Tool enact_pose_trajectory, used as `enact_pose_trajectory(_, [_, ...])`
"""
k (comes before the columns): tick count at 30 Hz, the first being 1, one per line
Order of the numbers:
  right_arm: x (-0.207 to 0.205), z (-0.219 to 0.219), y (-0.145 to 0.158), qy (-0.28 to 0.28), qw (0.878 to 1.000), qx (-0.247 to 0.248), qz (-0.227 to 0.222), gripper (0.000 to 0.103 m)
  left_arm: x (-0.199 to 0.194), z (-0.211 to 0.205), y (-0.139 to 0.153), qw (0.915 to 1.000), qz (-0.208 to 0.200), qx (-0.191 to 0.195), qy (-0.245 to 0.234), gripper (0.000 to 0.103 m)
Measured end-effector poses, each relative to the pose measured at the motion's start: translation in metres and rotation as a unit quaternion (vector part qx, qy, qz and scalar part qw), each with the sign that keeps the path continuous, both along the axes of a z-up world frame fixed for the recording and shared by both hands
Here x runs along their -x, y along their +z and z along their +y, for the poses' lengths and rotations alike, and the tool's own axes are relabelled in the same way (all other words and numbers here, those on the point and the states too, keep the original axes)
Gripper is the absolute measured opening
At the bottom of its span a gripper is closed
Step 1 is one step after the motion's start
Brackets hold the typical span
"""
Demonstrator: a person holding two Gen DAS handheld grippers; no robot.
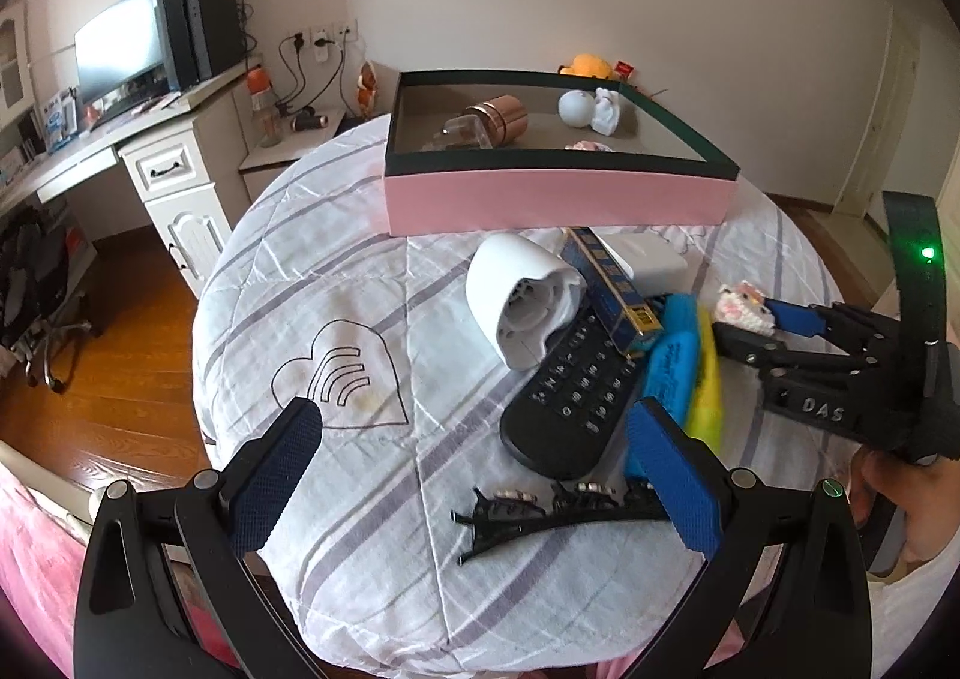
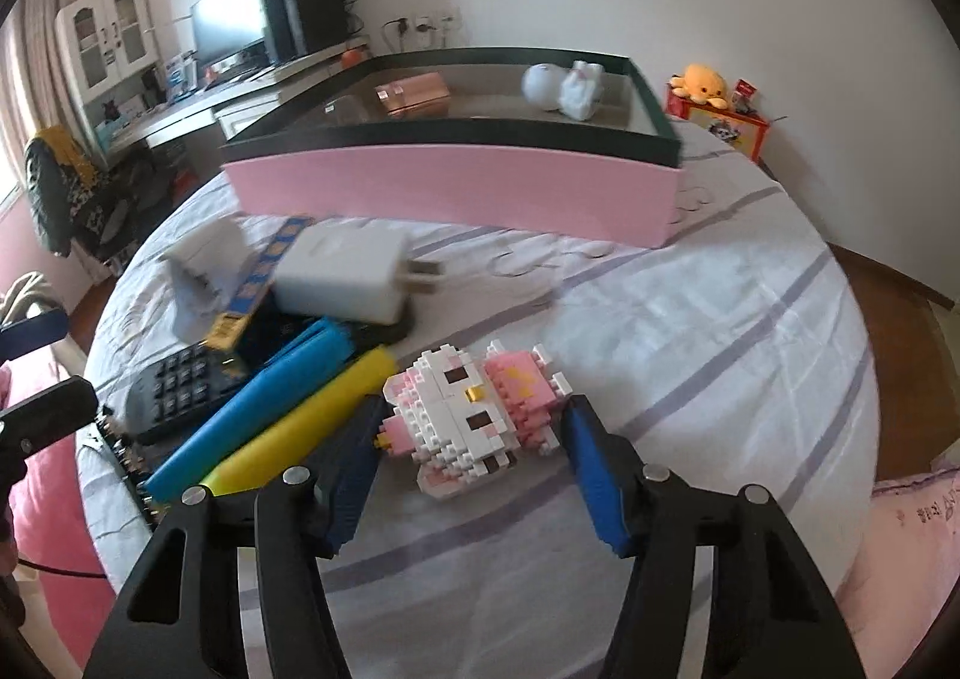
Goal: Organize rigid objects
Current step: 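Grasp the Hello Kitty lego figure with the right tool while the left tool grasps the white fan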
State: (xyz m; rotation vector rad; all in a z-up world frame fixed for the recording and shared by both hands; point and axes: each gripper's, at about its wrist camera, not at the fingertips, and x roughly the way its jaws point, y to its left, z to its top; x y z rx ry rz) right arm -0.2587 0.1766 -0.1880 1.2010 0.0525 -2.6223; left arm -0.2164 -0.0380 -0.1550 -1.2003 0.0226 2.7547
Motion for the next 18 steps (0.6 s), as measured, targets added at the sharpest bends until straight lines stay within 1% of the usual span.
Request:
enact_pose_trajectory(2, [0.003,0.006,0.001,-0.008,1.0,0.0,0.003,0.061,0.006,0.0,-0.001,1.0,-0.002,-0.003,0.006,0.103])
enact_pose_trajectory(5, [0.007,0.012,0.002,-0.022,1.0,-0.015,0.011,0.061,0.012,-0.001,-0.003,0.9999,-0.007,-0.004,0.011,0.103])
enact_pose_trajectory(9, [0.01,0.018,-0.001,-0.021,1.0,-0.007,0.016,0.061,0.016,-0.002,-0.004,0.9998,-0.01,0.001,0.019,0.103])
enact_pose_trajectory(15, [0.013,0.016,-0.004,-0.015,1.0,-0.015,0.022,0.062,0.008,0.006,-0.007,0.9999,-0.005,0.012,-0.008,0.103])
enact_pose_trajectory(18, [0.012,0.015,-0.004,-0.015,0.999,-0.02,0.025,0.062,0.016,0.006,-0.008,0.9997,-0.006,0.026,0.002,0.103])
